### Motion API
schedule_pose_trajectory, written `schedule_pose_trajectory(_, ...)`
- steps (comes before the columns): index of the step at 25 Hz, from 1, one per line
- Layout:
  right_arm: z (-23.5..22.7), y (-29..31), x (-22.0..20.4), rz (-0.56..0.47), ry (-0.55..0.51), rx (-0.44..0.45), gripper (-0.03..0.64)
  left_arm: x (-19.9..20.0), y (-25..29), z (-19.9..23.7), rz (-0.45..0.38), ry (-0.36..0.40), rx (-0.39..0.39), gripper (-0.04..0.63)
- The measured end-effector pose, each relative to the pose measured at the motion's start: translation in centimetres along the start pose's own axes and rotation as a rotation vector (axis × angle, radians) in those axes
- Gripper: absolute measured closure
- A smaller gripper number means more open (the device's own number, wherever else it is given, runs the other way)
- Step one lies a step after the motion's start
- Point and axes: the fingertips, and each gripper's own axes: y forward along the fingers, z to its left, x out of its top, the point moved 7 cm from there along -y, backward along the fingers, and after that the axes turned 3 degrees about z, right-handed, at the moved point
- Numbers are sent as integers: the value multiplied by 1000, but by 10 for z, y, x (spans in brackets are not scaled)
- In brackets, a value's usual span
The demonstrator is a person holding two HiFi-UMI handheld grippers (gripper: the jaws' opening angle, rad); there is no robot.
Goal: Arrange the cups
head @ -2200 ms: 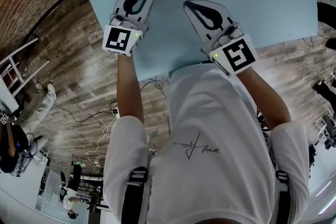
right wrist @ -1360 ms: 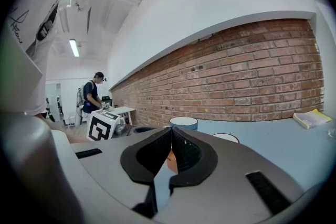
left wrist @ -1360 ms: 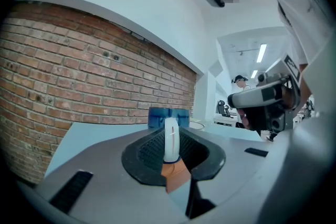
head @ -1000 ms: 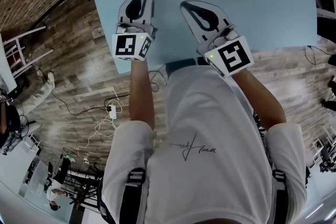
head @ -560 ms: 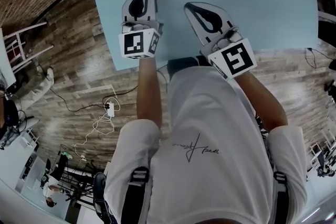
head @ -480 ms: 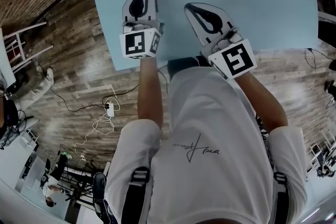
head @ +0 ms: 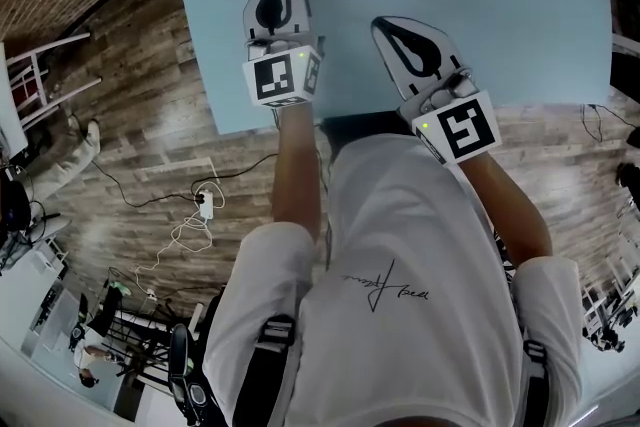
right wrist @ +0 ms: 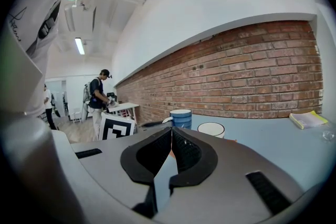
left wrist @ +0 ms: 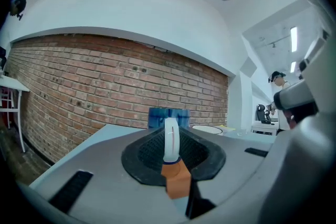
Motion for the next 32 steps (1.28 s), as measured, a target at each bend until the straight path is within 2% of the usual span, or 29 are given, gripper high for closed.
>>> schedule_pose_trajectory(10,-10,1,-8,37,12,-6,594,-12,21,7,-4,16,16,540)
schedule_pose_trajectory(23,-16,-4,-21,59,27,-15,594,-37,18,-1,5,20,19,540)
schedule_pose_trajectory(32,-17,-6,-29,66,38,-21,594,-43,14,0,-5,40,58,540)
